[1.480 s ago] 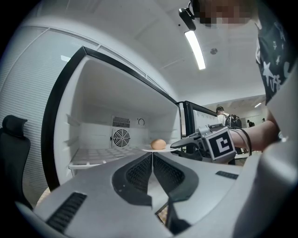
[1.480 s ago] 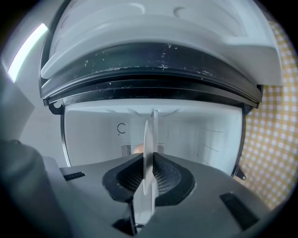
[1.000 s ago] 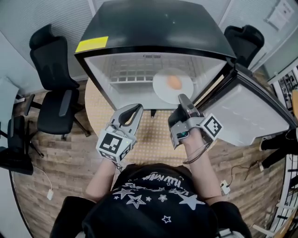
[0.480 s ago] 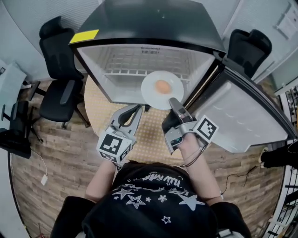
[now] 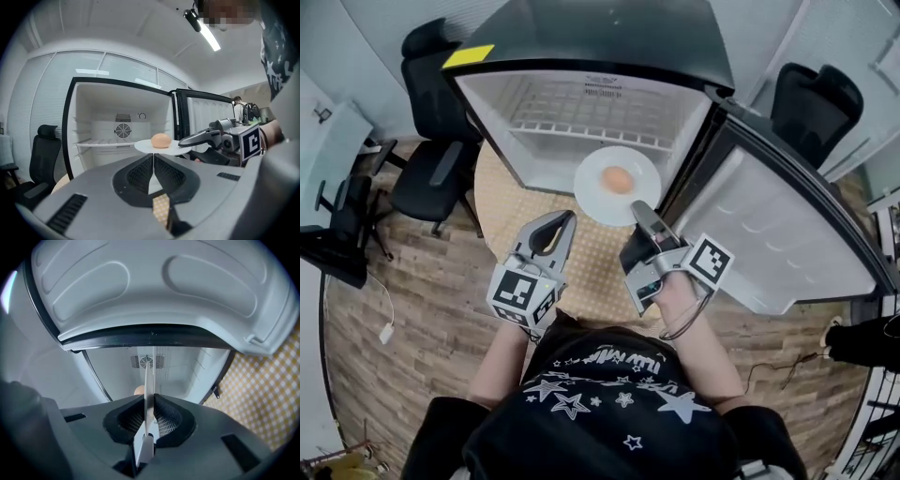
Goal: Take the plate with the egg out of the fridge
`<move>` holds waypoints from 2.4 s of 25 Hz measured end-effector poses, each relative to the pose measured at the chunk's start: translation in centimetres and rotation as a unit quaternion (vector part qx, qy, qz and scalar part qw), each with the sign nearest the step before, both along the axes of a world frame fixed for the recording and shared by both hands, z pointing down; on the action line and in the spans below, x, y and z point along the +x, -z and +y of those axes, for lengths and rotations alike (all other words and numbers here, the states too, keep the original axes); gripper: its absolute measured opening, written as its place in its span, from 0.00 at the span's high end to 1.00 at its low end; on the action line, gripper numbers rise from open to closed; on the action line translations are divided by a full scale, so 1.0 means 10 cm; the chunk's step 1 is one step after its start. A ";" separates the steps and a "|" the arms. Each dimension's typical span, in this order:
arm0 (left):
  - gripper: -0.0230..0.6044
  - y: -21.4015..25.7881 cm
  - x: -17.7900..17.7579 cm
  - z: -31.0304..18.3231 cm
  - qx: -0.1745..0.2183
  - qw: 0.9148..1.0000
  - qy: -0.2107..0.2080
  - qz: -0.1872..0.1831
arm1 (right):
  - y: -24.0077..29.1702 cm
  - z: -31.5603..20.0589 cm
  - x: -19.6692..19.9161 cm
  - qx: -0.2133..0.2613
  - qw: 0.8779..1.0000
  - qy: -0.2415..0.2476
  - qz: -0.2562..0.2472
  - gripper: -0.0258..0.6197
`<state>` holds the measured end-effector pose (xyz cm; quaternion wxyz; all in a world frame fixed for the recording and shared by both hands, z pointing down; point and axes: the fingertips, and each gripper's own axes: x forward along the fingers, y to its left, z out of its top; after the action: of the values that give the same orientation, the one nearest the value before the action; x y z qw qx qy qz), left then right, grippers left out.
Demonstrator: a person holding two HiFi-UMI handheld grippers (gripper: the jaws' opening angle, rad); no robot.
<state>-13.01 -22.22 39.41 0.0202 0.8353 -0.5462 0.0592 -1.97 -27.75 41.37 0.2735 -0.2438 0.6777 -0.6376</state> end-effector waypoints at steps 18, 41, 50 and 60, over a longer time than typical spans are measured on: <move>0.94 -0.04 0.26 0.69 -0.007 0.992 0.122 -0.007 | -0.08 0.42 0.29 -0.005 0.994 0.111 -0.003 0.87; 0.94 -0.03 0.44 1.43 -0.016 0.982 0.183 0.043 | -0.19 0.83 0.39 0.014 0.987 0.163 0.003 0.87; 0.94 0.04 0.50 2.00 -0.001 0.982 0.178 0.054 | -0.13 1.39 0.50 0.020 0.989 0.149 0.012 0.87; 0.94 0.12 0.61 2.38 0.002 0.985 0.165 0.053 | -0.04 1.78 0.67 0.025 0.990 0.139 0.019 0.87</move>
<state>-6.93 1.60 38.21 0.0573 0.7357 -0.6748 0.0096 4.70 -10.00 41.78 0.1752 -0.1523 0.7261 -0.6472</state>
